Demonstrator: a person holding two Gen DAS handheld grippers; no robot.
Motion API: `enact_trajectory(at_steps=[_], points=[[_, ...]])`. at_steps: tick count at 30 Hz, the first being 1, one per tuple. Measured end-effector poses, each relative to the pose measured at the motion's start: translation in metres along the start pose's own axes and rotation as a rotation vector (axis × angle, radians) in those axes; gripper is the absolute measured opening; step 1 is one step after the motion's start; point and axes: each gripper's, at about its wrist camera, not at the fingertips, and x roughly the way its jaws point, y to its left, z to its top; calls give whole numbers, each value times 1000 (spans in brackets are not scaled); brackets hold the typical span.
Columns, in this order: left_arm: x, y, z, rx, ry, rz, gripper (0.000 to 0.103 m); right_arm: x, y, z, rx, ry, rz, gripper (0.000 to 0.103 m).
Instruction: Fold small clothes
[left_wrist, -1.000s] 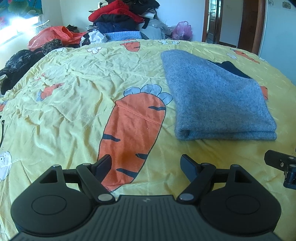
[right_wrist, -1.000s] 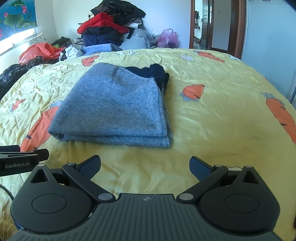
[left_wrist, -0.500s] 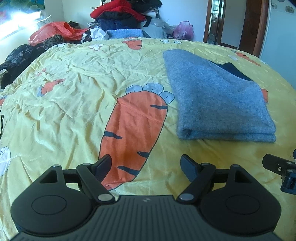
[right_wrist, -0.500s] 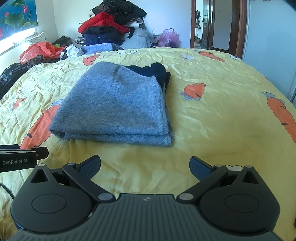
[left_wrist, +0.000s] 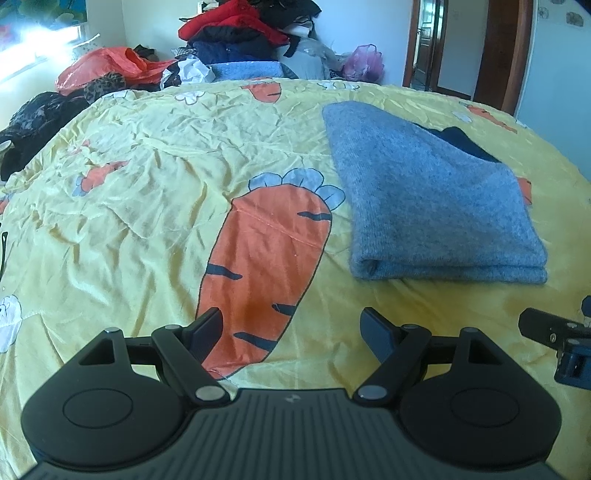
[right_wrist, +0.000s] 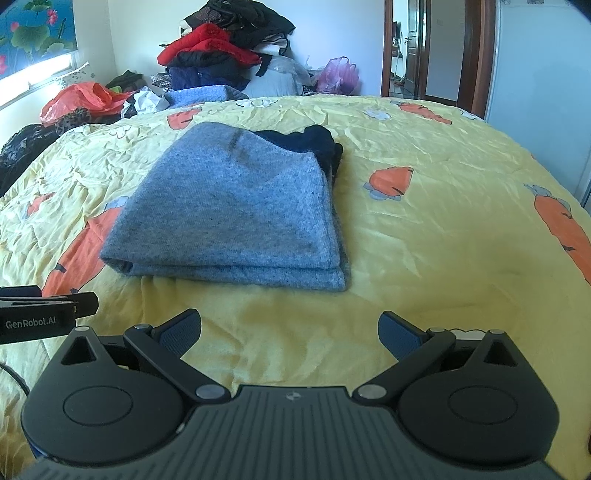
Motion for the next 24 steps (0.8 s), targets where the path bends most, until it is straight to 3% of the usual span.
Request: enact_trajectory(at_steps=[4, 8, 18, 24], points=[[0, 3, 1, -19, 6, 15, 82, 0, 0, 0, 0, 0, 0, 102], [2, 4, 2, -13, 25, 4, 90, 0, 0, 0, 0, 0, 0, 103], [-4, -4, 1, 20, -1, 7, 90, 0, 1, 0, 0, -2, 2, 103], [-2, 3, 3, -27, 20, -2, 90, -1, 1, 0, -4, -4, 5, 103]])
